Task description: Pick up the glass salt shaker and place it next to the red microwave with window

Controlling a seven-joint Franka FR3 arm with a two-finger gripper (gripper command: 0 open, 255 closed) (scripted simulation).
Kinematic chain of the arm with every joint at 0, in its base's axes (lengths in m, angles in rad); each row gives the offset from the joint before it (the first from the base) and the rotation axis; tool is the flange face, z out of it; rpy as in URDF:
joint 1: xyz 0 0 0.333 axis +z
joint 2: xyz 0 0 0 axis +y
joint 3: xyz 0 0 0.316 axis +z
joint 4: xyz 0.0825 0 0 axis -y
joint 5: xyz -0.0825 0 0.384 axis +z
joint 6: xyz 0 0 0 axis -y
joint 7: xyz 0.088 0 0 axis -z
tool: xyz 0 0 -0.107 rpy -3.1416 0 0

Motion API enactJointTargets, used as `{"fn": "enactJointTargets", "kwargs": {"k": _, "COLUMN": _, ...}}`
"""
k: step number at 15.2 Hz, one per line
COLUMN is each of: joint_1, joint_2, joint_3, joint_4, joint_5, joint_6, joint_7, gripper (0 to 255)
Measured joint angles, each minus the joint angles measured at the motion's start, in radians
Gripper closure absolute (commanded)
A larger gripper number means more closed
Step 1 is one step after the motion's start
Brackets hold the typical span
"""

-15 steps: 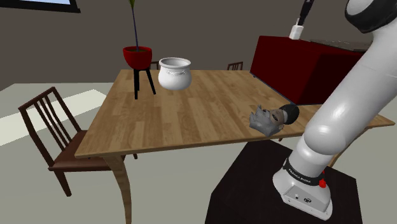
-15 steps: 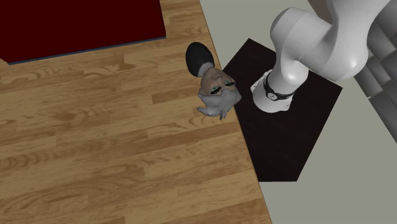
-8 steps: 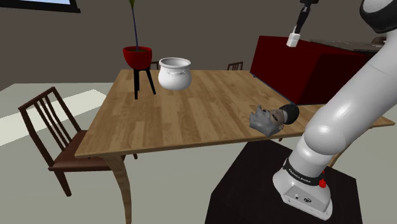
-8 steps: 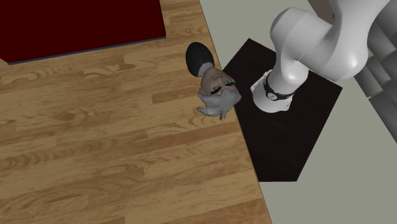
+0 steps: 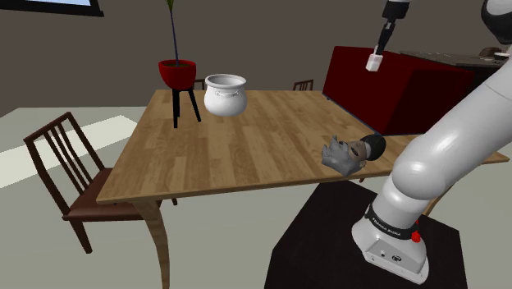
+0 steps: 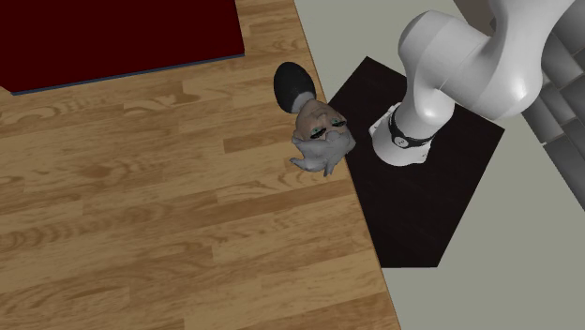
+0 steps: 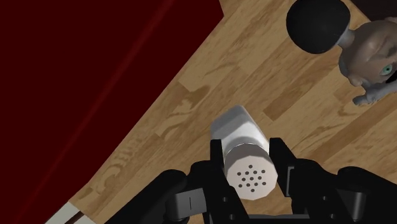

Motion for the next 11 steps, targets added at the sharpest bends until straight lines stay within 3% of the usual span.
{"fn": "enactJointTargets", "kwargs": {"k": 11, "joint_1": -0.014, "joint_2": -0.053, "joint_3": 0.005, "joint_4": -0.192, "joint_5": -0.033, "joint_6": 0.145, "joint_7": 0.036, "gripper": 255}}
